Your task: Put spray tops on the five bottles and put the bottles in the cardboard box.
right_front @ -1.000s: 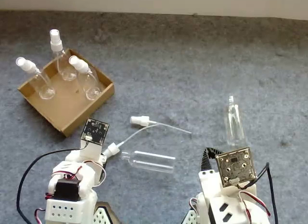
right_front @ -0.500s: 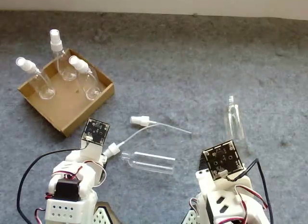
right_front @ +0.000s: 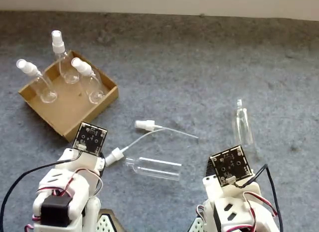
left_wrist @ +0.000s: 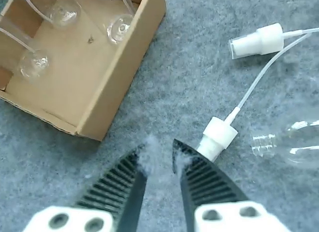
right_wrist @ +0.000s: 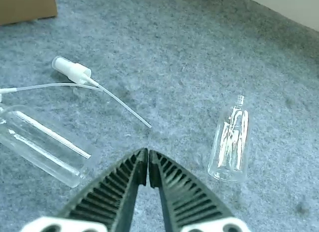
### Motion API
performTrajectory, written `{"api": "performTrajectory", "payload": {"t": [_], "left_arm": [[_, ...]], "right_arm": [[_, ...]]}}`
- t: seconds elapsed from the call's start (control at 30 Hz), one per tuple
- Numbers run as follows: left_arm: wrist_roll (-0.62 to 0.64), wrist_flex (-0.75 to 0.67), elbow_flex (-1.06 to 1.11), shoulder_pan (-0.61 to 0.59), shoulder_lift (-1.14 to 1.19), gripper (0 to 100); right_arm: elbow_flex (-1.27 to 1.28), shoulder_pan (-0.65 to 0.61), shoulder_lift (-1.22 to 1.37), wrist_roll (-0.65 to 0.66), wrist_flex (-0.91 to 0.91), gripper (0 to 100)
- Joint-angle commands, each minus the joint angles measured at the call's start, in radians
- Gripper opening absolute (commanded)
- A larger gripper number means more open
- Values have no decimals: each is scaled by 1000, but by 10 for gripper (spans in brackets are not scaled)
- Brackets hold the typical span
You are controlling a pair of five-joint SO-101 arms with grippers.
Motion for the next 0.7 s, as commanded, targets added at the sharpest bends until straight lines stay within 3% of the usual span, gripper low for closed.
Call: {"api": "performTrajectory", "payload": {"t": [0.0, 0.13, 0.27, 0.53, 0.67], "left_arm": [[-12, 31, -116, -12, 4, 24], [-9, 29, -166, -12, 54, 24], [18, 29, -260, -12, 277, 24], [327, 34, -533, -1, 826, 25], [422, 43, -611, 113, 1044, 27]], "right_arm": [[-4, 12, -12, 9, -13, 5], [-4, 12, -12, 9, -13, 5], [-4, 12, -12, 9, -13, 5], [-1, 12, -12, 9, -13, 5], [-1, 12, -12, 9, -13, 5]]}}
